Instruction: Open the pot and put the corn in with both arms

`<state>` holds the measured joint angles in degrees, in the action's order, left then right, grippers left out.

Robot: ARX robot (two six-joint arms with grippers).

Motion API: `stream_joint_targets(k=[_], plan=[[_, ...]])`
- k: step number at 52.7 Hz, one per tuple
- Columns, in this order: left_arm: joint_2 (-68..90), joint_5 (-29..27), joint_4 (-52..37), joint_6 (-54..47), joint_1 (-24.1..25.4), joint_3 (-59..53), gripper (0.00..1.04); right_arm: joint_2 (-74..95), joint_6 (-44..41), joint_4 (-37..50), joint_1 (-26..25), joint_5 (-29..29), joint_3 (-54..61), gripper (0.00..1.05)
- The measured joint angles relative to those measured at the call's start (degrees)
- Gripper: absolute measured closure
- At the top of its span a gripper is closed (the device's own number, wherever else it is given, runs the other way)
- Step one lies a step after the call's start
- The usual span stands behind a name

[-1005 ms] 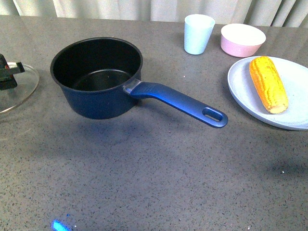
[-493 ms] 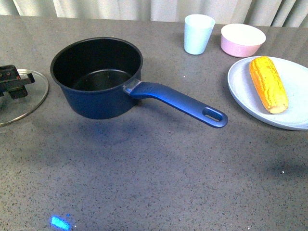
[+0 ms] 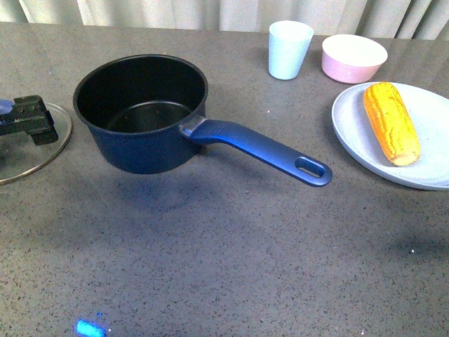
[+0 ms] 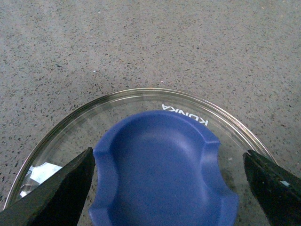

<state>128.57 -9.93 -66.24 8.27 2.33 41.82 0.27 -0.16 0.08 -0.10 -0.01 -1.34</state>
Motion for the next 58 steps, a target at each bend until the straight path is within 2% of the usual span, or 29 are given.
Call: stream_joint_targets(k=[13,22,23,27,30,34,39,42,49,51,58], plan=[[-15.69,1.16,-0.83,0.59,0.85,-12.92,0.09,0.0,0.0,0.0,0.0,0.0,0.0,0.09],[-32.41,2.1,4.15,2.12,1.84,-21.68,0.09,0.0,0.0,0.0,0.0,0.0,0.0,0.09],[-33.27,3.76,3.37,1.4,2.14,-22.45,0.11,0.0,0.0,0.0,0.0,0.0,0.0,0.09],[-36.76,11.91,-4.92,-2.38,2.75,-26.27,0.23,0.0,0.0,0.0,0.0,0.02,0.0,0.09],[-40.41,14.19,-6.4,-4.28,2.62,-28.41,0.32,0.0,0.0,0.0,0.0,0.02,0.0,0.09],[-44.39,14.43,-6.05,-5.84,2.16,-30.34,0.42,0.02,0.0,0.0,0.0,-0.02,0.0,0.09],[-49.9,13.62,-3.26,-6.91,1.68,-33.42,0.62,0.0,0.0,0.0,0.0,0.02,0.0,0.09],[-54.4,10.58,1.92,-7.15,-0.44,-34.01,0.73,0.0,0.0,0.0,0.0,0.02,0.0,0.09],[-63.14,10.27,7.67,-7.48,-2.1,-35.71,0.94,0.0,0.0,0.0,0.0,0.0,0.0,0.09],[-65.72,9.97,9.22,-7.5,-2.12,-36.48,1.03,0.0,0.0,0.0,0.0,0.0,0.0,0.09],[-71.58,9.94,13.75,-7.65,-2.19,-38.32,1.03,0.0,0.0,0.0,0.0,0.0,0.0,0.09]])
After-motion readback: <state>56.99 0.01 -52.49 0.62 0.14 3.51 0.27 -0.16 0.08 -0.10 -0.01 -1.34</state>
